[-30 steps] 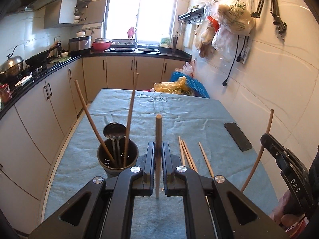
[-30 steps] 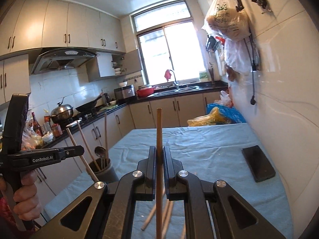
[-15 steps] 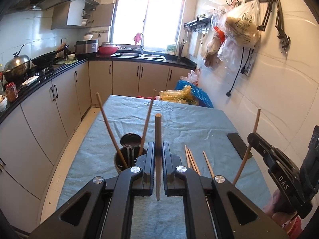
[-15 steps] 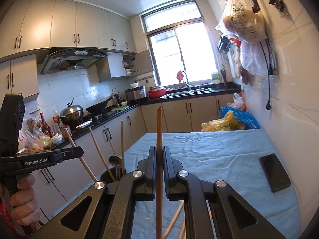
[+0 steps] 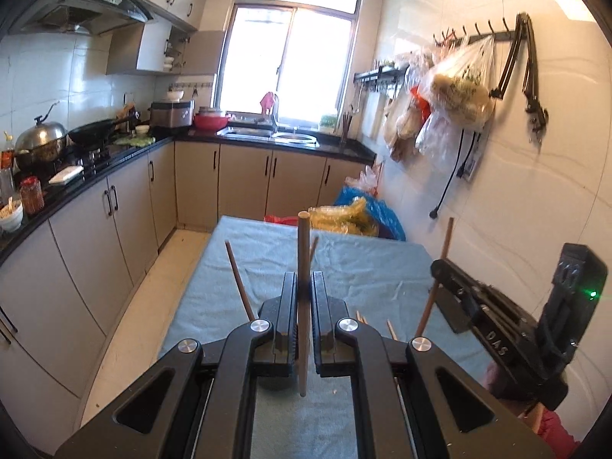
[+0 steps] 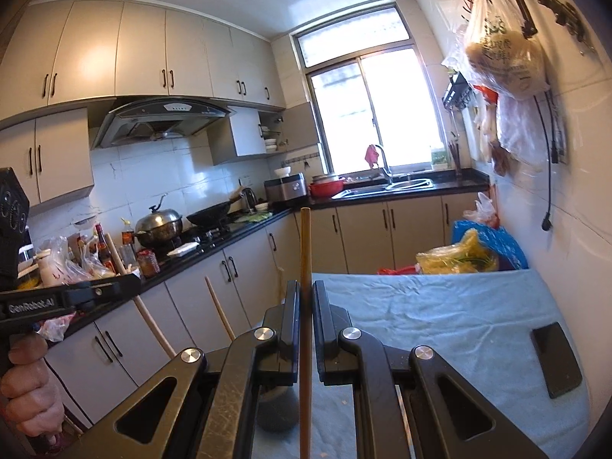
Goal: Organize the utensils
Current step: 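Lift both chopsticks upright and carry them over the black holder cup, then lower both chopsticks into the holder cup and open both tools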
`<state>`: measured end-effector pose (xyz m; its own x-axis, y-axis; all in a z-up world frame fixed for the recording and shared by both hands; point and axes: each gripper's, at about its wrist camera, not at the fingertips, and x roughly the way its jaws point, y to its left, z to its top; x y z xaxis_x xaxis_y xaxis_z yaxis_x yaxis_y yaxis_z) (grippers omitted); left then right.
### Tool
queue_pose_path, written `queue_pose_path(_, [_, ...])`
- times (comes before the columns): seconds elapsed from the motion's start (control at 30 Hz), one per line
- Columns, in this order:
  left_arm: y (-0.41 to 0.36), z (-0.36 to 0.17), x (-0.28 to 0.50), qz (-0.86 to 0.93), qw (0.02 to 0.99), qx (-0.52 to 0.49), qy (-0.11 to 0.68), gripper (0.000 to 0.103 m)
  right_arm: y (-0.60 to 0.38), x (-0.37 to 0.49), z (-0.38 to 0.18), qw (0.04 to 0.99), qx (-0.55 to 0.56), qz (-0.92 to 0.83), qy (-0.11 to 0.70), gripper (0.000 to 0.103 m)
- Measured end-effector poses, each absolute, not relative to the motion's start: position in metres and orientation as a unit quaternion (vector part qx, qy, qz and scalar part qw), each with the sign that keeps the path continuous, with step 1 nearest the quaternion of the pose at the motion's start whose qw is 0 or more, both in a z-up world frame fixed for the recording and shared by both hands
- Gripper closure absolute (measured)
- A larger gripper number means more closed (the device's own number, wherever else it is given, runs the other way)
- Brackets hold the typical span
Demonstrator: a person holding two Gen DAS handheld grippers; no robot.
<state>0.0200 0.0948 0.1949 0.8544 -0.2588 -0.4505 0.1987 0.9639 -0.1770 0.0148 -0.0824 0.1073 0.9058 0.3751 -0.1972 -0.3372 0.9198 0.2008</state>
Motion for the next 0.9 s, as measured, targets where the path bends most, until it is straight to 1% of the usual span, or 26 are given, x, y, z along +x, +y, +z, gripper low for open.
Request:
queue_pose_path(0.2, [0.107, 0.221, 0.027, -0.099, 0.970, -0.057, 0.215, 0.097, -0.063, 0.026, 0.131, 0.975, 0.083, 0.188, 0.087, 0.096])
queue_pose_path(0.33, [0.113, 0.225, 0.041, -0.091, 0.971, -0.064, 0.214, 0.097, -0.047, 0.042, 0.142, 0.974, 0.090, 0.195, 0.073, 0.096])
queue_pose_path(0.63, [0.117, 0.199, 0.077, -0.085, 0.964, -0.073, 0.243, 0.097, -0.018, 0.076, 0.137, 0.975, 0.099, 0.188, 0.060, 0.096])
queue_pose_path(0.9, [0.116, 0.174, 0.094, -0.084, 0.959, -0.071, 0.262, 0.097, -0.009, 0.102, 0.112, 0.975, 0.114, 0.172, 0.080, 0.096])
